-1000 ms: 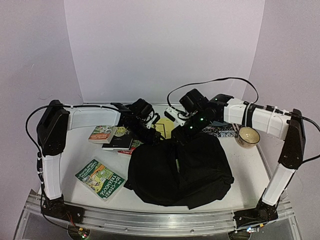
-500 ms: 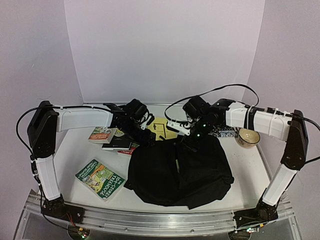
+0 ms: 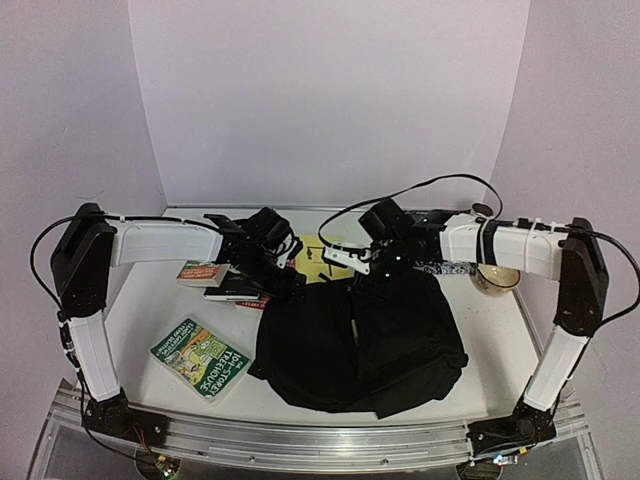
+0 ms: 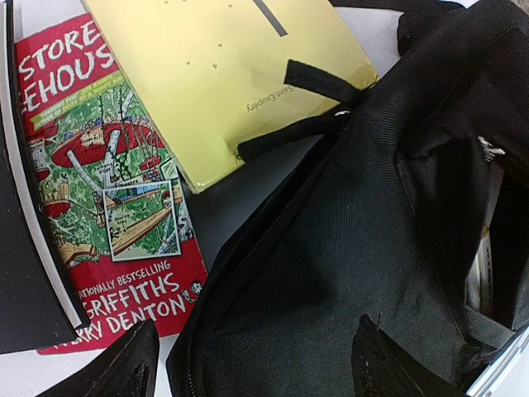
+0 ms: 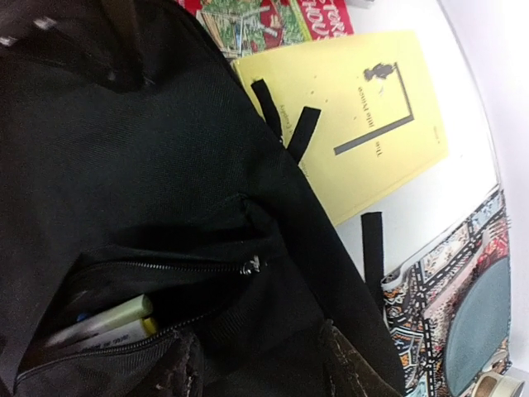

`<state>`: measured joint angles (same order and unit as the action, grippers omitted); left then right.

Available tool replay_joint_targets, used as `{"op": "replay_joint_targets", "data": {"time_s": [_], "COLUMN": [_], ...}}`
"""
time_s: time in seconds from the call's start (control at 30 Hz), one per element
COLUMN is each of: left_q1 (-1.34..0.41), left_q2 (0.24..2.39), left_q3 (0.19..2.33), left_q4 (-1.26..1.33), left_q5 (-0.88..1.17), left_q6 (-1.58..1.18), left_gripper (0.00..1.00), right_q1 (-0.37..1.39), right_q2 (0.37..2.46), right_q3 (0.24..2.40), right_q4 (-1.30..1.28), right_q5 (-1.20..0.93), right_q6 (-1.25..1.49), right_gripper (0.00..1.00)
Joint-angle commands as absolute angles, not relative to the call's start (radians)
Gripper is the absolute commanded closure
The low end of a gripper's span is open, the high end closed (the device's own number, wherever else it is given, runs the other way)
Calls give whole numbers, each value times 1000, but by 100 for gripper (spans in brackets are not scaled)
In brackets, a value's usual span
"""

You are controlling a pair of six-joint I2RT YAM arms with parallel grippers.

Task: Pack the student bag
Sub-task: Pick up the lower front pocket of the student bag.

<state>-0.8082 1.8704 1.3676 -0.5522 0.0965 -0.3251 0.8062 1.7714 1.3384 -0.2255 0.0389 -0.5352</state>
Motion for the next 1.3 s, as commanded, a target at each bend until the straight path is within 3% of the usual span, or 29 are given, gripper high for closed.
{"op": "replay_joint_targets", "data": {"time_s": [0.0, 0.5, 0.87, 1.27], "left_q1": [-806, -805, -806, -806], "left_q2": [1793, 1777, 1766, 1754], "left_q3": [1352, 1328, 1318, 1295], "left_q4": [-514, -495, -494, -492], "left_q5": [87, 102, 95, 86], "left_q6": [-341, -344, -337, -343], "left_gripper": [19, 19, 19, 19], "right_q1": [805, 804, 793, 756], "right_q2": [1836, 1876, 1847, 1847], "right_q3": [1325, 1321, 1362, 1406], "right_q4": [-224, -61, -110, -168], "right_q5": [60, 162, 185, 153], "right_q6": [-565, -549, -506, -392], "right_gripper": [52, 55, 81, 78]}}
